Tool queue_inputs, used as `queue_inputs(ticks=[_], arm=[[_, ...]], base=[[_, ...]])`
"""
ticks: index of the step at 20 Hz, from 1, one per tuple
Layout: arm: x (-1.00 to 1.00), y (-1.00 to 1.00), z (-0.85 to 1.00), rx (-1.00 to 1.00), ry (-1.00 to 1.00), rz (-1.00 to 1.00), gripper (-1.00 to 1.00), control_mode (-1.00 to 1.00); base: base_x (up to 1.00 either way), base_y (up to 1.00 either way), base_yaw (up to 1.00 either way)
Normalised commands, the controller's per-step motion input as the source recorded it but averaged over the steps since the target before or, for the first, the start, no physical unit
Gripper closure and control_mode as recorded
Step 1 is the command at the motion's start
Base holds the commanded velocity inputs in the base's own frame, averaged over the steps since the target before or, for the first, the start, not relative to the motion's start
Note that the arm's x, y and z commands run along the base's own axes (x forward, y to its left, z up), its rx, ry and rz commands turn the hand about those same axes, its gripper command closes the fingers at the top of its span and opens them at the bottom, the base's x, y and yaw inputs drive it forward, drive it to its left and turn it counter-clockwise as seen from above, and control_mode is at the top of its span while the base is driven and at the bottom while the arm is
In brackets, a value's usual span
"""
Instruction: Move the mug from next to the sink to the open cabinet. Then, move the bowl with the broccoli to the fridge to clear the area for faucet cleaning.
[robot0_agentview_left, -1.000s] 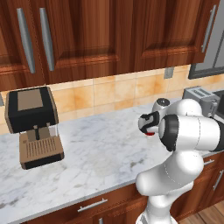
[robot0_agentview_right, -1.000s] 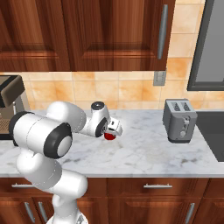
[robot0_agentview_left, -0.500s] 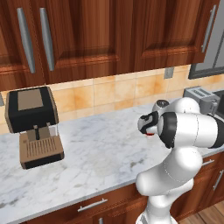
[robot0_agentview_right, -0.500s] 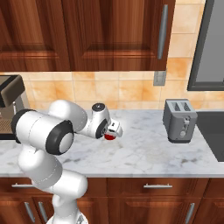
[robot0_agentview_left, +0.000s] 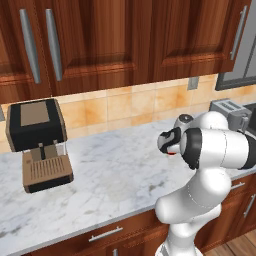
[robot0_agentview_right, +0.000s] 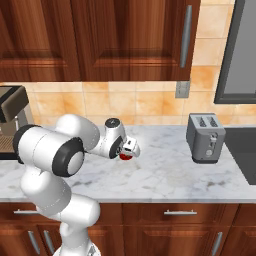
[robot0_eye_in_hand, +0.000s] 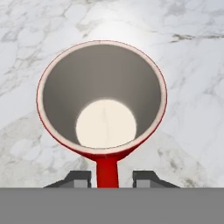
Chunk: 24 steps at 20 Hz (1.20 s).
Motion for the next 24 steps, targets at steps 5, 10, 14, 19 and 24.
queue_inputs(ticks=[5, 10, 14, 19, 24], arm=[[-0.06, 0.0, 0.03, 0.0, -0.01, 0.0, 1.0, -1.0], [-0.33, 0.0, 0.33, 0.0, -0.06, -0.01, 1.0, -1.0], [-0.78, 0.0, 0.93, 0.0, -0.2, -0.1, 1.0, -1.0], [-0.59, 0.0, 0.6, 0.0, -0.17, -0.09, 1.0, 1.0], [0.0, 0.0, 0.0, 0.0, 0.0, 0.0, 1.0, 1.0]], base=[[0.0, 0.0, 0.0], [0.0, 0.0, 0.0], [0.0, 0.0, 0.0], [-0.4, 0.0, -0.13], [-0.77, -0.22, -0.6]])
